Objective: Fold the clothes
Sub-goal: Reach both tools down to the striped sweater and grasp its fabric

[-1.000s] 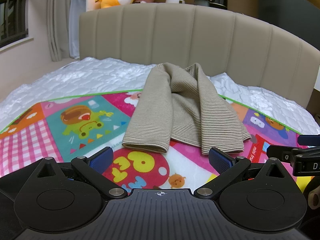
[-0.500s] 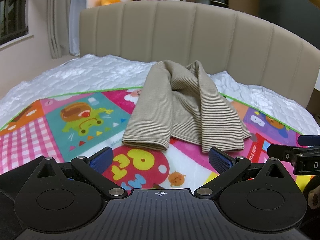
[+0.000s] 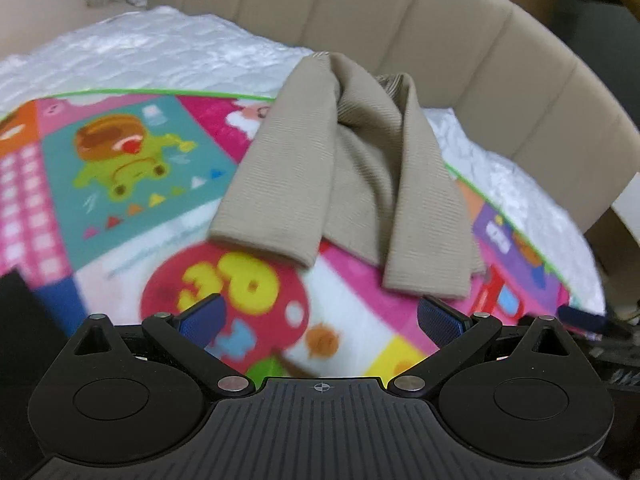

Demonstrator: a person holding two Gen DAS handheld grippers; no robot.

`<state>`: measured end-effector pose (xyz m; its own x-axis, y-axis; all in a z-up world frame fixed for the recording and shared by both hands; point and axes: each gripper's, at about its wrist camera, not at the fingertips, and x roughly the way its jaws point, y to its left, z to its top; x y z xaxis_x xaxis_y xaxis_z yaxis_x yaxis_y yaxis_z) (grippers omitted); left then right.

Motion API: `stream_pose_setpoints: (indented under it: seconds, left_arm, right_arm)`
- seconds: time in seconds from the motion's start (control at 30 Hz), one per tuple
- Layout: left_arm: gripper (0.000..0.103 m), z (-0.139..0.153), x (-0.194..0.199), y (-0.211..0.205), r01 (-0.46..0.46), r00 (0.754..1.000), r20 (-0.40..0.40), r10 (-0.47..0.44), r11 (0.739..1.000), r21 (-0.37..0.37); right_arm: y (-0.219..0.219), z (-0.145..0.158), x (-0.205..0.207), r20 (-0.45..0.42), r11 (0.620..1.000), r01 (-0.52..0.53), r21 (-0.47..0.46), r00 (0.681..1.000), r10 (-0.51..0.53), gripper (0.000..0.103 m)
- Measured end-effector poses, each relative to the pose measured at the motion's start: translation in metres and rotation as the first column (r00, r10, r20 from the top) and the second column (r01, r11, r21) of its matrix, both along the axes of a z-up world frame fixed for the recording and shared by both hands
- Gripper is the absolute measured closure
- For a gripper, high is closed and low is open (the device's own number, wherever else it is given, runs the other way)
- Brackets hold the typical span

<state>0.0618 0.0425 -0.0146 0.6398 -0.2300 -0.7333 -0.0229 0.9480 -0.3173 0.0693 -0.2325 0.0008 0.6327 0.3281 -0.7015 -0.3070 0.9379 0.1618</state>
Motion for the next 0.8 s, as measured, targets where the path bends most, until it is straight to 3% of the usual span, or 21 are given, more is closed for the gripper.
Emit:
stream_pose_setpoints:
  seconds: [0.1,0.27,0.37,0.5,0.63,0.73,0.8]
  left_arm:
    - [0.0,0.003,0.029,0.0,0.037,0.999,0.035,-0.038,0.998,0.044]
    - [0.0,-0.005,0.094,0.008,0.083,0.995,0.039,-0.087,0.992,0.094]
    - [0.0,-0.019,0.136,0.016,0.097,0.995,0.009,-0.097,0.995,0.035]
    - [0.0,-0.036,0.183,0.016,0.129,0.992,-0.008,-0.129,0.992,-0.016]
    - [0.007,-0.052,0.21,0.008,0.17,0.985,-0.043,-0.169,0.985,0.026]
    - [0.008,-0.06,0.21,0.003,0.177,0.983,-0.057,-0.174,0.983,0.047]
    - [0.011,-0.06,0.206,0.0,0.193,0.98,-0.063,-0.189,0.979,0.064]
  right_arm:
    - [0.005,-0.005,0.023,-0.001,0.999,-0.002,-0.04,1.0,0.002,0.0]
    - [0.013,-0.015,0.075,-0.051,0.999,-0.04,-0.016,0.998,0.039,0.0]
    - [0.021,-0.017,0.118,-0.055,0.996,-0.051,0.078,0.997,0.055,0.0]
    - [0.038,-0.019,0.17,0.002,0.993,-0.057,0.106,0.998,0.057,0.0]
    - [0.049,-0.044,0.219,-0.076,0.998,-0.016,0.056,0.997,0.02,0.0]
    - [0.038,-0.075,0.239,-0.249,0.989,0.054,0.137,0.968,-0.019,0.0]
    - [0.033,-0.081,0.236,-0.233,0.984,0.059,0.167,0.972,-0.019,0.0]
